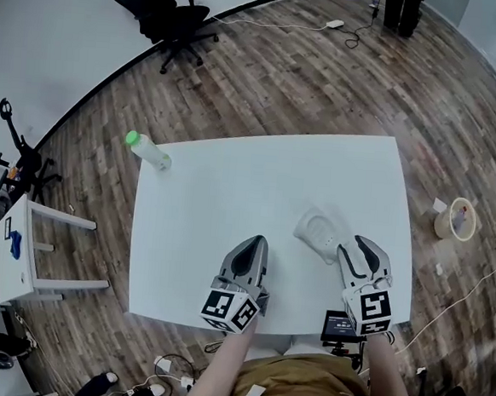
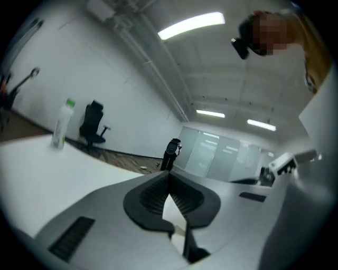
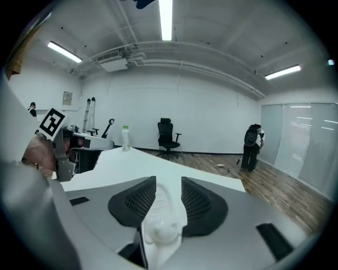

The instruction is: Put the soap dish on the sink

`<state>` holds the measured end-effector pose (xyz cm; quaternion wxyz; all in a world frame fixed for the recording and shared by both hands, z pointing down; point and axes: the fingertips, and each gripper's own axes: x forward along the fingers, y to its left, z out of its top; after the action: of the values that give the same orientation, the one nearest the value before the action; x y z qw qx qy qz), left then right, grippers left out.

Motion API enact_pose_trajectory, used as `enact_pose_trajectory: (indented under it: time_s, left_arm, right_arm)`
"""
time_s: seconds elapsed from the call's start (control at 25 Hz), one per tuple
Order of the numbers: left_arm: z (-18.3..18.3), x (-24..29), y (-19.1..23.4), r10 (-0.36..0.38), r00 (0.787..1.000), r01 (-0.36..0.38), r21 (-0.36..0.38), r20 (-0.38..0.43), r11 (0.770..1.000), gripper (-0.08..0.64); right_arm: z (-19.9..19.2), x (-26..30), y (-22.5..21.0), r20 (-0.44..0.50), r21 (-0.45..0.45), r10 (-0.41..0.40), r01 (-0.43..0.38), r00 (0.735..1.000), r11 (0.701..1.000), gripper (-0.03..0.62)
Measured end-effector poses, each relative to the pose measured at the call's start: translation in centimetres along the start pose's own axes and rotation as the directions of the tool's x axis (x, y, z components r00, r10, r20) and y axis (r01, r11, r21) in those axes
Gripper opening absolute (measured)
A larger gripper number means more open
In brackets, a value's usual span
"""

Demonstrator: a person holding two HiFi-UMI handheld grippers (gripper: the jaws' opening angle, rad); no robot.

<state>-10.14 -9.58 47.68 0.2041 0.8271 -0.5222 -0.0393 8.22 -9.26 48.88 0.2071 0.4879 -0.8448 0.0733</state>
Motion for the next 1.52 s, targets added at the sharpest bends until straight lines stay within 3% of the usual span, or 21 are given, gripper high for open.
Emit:
enact_pose_trajectory:
  time_s: [0.08, 0.12, 0.16, 0.28, 0.36, 0.48, 0.6, 0.76, 1.0, 1.08, 1.2, 1.28, 1.4, 1.52]
  left_arm:
    - [2.9, -0.3, -0.8, 0.035, 0.999, -0.043, 0.213, 0.040, 0.976, 0.007]
    - [4.4, -0.5, -1.3, 0.046, 0.996, -0.065, 0.287, 0.074, 0.956, 0.008]
    - [5.6, -0.7, -1.8, 0.053, 0.993, -0.086, 0.341, 0.104, 0.936, 0.008]
    - [7.7, -1.1, -2.7, 0.067, 0.986, -0.126, 0.417, 0.153, 0.900, 0.008]
    - [8.3, -1.3, -3.0, 0.071, 0.984, -0.136, 0.431, 0.163, 0.892, 0.008]
    - [8.6, -1.6, -3.0, 0.075, 0.985, -0.135, 0.415, 0.158, 0.900, 0.008]
    - [9.2, -2.0, -2.8, 0.080, 0.981, -0.145, 0.386, 0.179, 0.911, 0.007]
    - [10.4, -2.8, -3.0, 0.095, 0.975, -0.168, 0.392, 0.199, 0.905, 0.008]
    - [12.5, -2.9, -4.4, 0.069, 0.978, -0.142, 0.382, 0.197, 0.913, 0.008]
    - [13.6, -3.2, -5.2, 0.062, 0.977, -0.140, 0.390, 0.206, 0.910, 0.007]
    - [14.6, -3.7, -5.8, 0.064, 0.976, -0.156, 0.460, 0.210, 0.874, 0.008]
    - [14.4, -3.8, -5.9, 0.077, 0.973, -0.170, 0.457, 0.216, 0.873, 0.008]
    - [14.2, -3.8, -5.5, 0.096, 0.970, -0.185, 0.425, 0.223, 0.886, 0.008]
    - [14.2, -3.8, -5.2, 0.104, 0.968, -0.194, 0.421, 0.228, 0.886, 0.008]
  right_arm:
    - [2.0, -0.6, 0.0, 0.066, 0.000, 0.000, 0.000, 0.998, 1.000, 0.132]
    - [2.8, -0.9, -0.1, 0.090, 0.003, -0.004, 0.004, 0.996, 1.000, 0.073]
    - [3.4, -1.2, -0.2, 0.107, 0.012, -0.010, 0.008, 0.994, 1.000, 0.031]
    - [4.5, -1.9, -0.5, 0.141, 0.058, -0.026, 0.018, 0.990, 0.998, 0.012]
    - [5.3, -2.3, -0.9, 0.160, 0.081, -0.054, 0.041, 0.986, 0.996, 0.011]
    - [6.2, -2.9, -1.5, 0.185, 0.099, -0.101, 0.084, 0.978, 0.992, 0.011]
    - [6.9, -3.5, -1.8, 0.212, 0.086, -0.125, 0.109, 0.969, 0.990, 0.011]
    - [8.2, -4.6, -1.7, 0.238, 0.085, -0.155, 0.139, 0.959, 0.987, 0.011]
    - [11.5, -6.2, -2.0, 0.309, 0.065, -0.212, 0.202, 0.927, 0.977, 0.011]
    - [13.2, -6.9, -1.9, 0.350, 0.068, -0.226, 0.216, 0.909, 0.974, 0.011]
    - [15.6, -8.5, -1.5, 0.457, 0.084, -0.234, 0.221, 0.858, 0.972, 0.011]
    - [16.2, -9.3, -1.3, 0.494, 0.086, -0.225, 0.210, 0.840, 0.974, 0.011]
    - [16.1, -9.6, -0.8, 0.508, 0.087, -0.204, 0.186, 0.837, 0.979, 0.011]
    - [15.4, -9.1, -1.0, 0.467, 0.071, -0.219, 0.211, 0.857, 0.975, 0.009]
